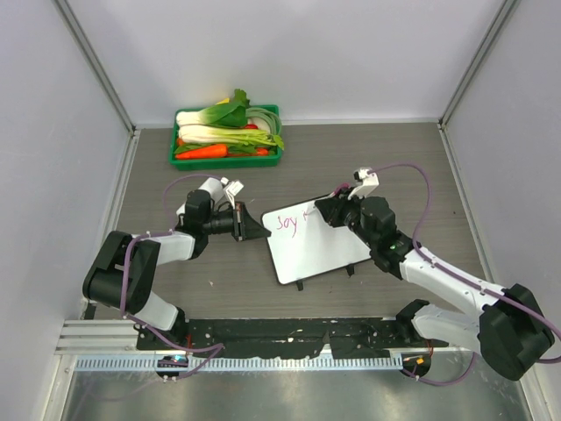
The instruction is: Write a sentence on the whiteboard
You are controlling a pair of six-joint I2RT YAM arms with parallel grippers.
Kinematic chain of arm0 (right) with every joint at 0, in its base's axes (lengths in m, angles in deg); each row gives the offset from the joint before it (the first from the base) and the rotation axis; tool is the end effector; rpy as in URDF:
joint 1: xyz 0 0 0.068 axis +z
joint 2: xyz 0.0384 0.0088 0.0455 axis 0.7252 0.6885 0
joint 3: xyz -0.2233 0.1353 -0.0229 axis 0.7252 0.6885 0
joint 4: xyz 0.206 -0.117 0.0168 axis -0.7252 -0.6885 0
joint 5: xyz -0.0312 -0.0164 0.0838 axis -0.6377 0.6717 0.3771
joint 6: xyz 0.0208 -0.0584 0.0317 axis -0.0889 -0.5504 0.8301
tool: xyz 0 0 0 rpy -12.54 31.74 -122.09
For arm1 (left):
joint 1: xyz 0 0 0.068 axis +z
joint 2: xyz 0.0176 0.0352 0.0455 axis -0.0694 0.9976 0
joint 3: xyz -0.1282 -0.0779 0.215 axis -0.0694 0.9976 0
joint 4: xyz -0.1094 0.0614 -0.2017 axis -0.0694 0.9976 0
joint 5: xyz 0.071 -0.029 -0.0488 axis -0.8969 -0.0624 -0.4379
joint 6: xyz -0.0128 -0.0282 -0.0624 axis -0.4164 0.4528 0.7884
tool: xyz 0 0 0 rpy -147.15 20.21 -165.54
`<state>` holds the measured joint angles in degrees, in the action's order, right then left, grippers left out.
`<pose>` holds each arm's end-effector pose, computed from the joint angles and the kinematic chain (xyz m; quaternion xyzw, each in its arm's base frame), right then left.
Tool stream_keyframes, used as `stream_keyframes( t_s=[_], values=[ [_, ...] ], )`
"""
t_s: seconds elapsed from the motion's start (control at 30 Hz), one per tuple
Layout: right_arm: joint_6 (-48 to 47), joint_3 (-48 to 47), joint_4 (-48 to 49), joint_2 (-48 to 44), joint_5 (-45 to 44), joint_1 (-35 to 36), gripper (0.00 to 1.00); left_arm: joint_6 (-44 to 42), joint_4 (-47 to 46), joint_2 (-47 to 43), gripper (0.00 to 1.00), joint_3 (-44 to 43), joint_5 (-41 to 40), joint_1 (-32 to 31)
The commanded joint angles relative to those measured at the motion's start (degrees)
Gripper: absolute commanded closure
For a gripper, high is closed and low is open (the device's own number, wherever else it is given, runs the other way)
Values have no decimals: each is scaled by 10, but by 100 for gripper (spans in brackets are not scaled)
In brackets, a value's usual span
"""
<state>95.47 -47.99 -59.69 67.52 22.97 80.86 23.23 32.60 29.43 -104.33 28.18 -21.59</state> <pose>0.2080 0.1383 0.2517 -0.0198 0.7733 0.3119 0.5517 0.2472 -0.1282 0.1736 0.1579 0.7590 -0.5709 0.2703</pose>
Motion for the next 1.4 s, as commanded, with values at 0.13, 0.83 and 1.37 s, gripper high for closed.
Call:
stream_keyframes(
  t_s=[0.13, 0.83, 1.37],
  values=[
    [2, 8, 3, -31, -4, -4, 99, -34, 18, 12, 100, 3, 1, -6],
    [2, -26, 6, -24, -10, -5, 99, -33, 18, 11, 100, 3, 0, -6],
    [-12, 5, -16, -20, -18, -6, 99, -34, 19, 13, 100, 2, 1, -7]
  ],
)
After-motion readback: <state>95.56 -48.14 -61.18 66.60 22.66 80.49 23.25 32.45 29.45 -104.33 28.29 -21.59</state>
